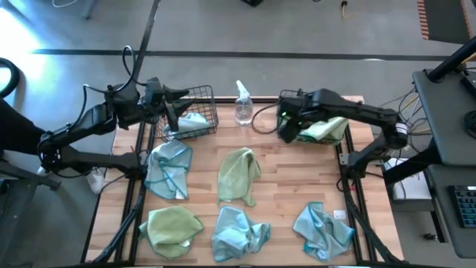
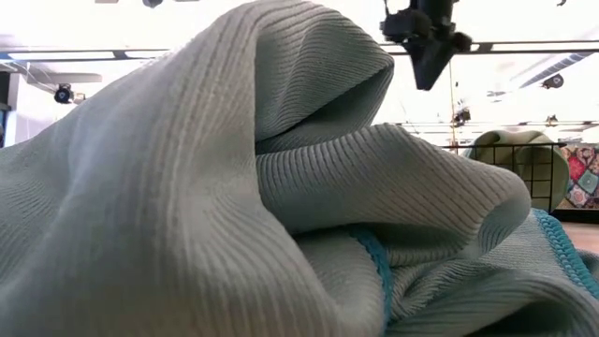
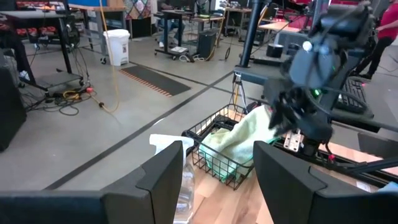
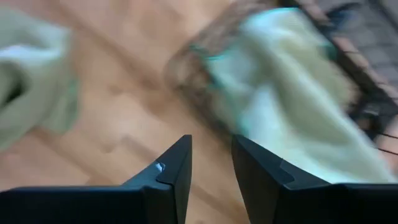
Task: Sort microfiber towel by color & place in baskets
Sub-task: Put the green microfiber cloth into the right wire basket
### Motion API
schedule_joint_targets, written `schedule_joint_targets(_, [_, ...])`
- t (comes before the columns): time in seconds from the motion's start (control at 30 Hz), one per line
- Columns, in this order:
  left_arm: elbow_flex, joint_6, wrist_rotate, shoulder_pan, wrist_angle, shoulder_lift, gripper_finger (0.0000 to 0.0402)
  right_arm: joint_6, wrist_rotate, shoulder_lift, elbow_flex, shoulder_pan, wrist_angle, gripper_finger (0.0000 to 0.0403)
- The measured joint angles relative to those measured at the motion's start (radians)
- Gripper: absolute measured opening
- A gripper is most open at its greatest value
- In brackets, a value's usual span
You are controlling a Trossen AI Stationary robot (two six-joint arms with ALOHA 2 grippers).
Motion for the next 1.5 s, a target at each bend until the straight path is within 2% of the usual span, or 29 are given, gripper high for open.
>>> schedule_joint_targets(0.23, [0.003, 0.0, 0.0, 0.0, -0.057, 0.0, 0.018, -0.033, -0.104, 0.102, 0.0, 0.1, 0.175, 0.0109])
schedule_joint_targets(0.63, [0.005, 0.027, 0.035, 0.0, -0.105, 0.0, 0.018, 0.014, -0.127, 0.263, 0.001, 0.198, 0.319, 0.0115])
schedule_joint_targets(1.23, [0.005, 0.071, 0.063, 0.0, -0.112, -0.002, 0.018, 0.038, -0.129, 0.359, 0.002, 0.216, 0.516, 0.0115])
schedule_joint_targets(1.5, [0.006, 0.071, 0.063, 0.0, -0.113, -0.002, 0.018, 0.02, -0.127, 0.392, 0.002, 0.215, 0.522, 0.0115])
